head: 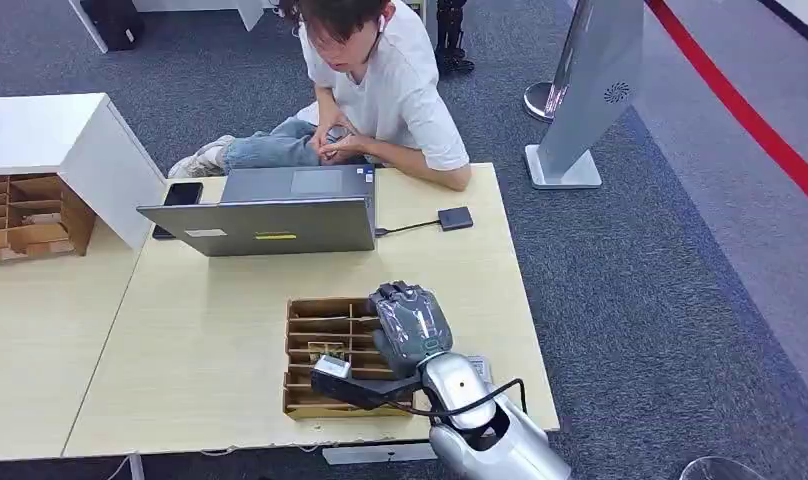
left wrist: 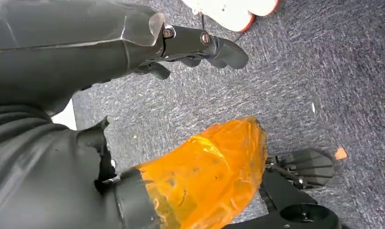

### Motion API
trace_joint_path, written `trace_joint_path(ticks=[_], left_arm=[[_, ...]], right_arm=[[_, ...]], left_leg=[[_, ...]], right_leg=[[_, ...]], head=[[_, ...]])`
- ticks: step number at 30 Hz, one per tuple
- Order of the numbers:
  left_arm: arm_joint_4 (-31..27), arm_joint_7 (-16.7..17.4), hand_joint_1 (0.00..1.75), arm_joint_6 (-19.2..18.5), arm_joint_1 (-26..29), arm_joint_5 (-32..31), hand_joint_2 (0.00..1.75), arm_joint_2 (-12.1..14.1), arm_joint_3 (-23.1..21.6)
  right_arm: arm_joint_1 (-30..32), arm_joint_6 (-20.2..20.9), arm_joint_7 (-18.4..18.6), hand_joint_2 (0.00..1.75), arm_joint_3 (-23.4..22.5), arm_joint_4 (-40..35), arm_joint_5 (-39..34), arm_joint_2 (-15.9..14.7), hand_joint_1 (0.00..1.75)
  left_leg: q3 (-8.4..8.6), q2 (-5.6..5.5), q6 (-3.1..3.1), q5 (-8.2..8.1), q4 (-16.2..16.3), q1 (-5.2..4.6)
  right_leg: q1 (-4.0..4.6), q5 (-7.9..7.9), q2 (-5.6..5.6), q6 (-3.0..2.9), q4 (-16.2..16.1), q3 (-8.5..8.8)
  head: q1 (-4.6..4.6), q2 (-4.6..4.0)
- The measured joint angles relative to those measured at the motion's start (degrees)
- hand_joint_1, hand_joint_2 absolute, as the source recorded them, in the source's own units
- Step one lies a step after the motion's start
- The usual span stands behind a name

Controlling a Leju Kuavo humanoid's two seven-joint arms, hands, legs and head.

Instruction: Pass the card to the sensor for recognition and then transmit it.

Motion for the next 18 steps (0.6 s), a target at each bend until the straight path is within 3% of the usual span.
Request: trace_joint_path(ticks=[7,9,12,15,18], left_arm=[[0.0,0.0,0.0,0.0,0.0,0.0,0.0,0.0,-0.02],[0.0,0.0,0.0,0.0,0.0,0.09,0.0,0.0,-0.02],[0.0,-0.02,0.0,0.0,0.0,0.26,0.0,0.0,-0.02],[0.0,-0.02,0.0,0.0,0.0,0.59,0.0,0.02,-0.02],[0.0,-0.02,0.0,0.0,0.0,0.7,0.0,0.02,-0.04]], right_arm=[[-0.03,0.0,0.0,1.75,-0.02,0.09,0.0,0.04,0.93],[-0.03,0.02,0.0,1.75,-0.04,0.17,0.0,0.04,1.03],[-0.03,0.11,0.0,1.75,-0.07,0.31,-0.09,0.04,1.36],[-0.03,0.11,0.0,1.75,-0.11,0.48,-0.2,0.04,1.36],[-0.17,0.09,0.0,1.75,-0.24,0.52,-0.35,0.07,1.5]], left_leg=[[0.0,0.0,0.0,0.0,0.0,0.0],[0.0,0.0,0.0,0.0,0.0,0.0],[0.0,0.0,0.0,0.0,0.0,0.0],[0.0,0.0,0.0,0.0,0.0,0.0],[0.0,0.0,0.0,0.0,0.0,0.0]], right_leg=[[0.0,0.0,0.0,0.0,0.0,0.0],[0.0,0.0,0.0,0.0,0.0,0.0],[0.0,0.0,0.0,0.0,0.0,0.0],[0.0,0.0,0.0,0.0,0.0,0.0],[0.0,0.0,0.0,0.0,0.0,0.0]], head=[[0.0,0.0],[0.0,0.0],[0.0,0.0],[-0.02,0.0],[0.0,0.0]])
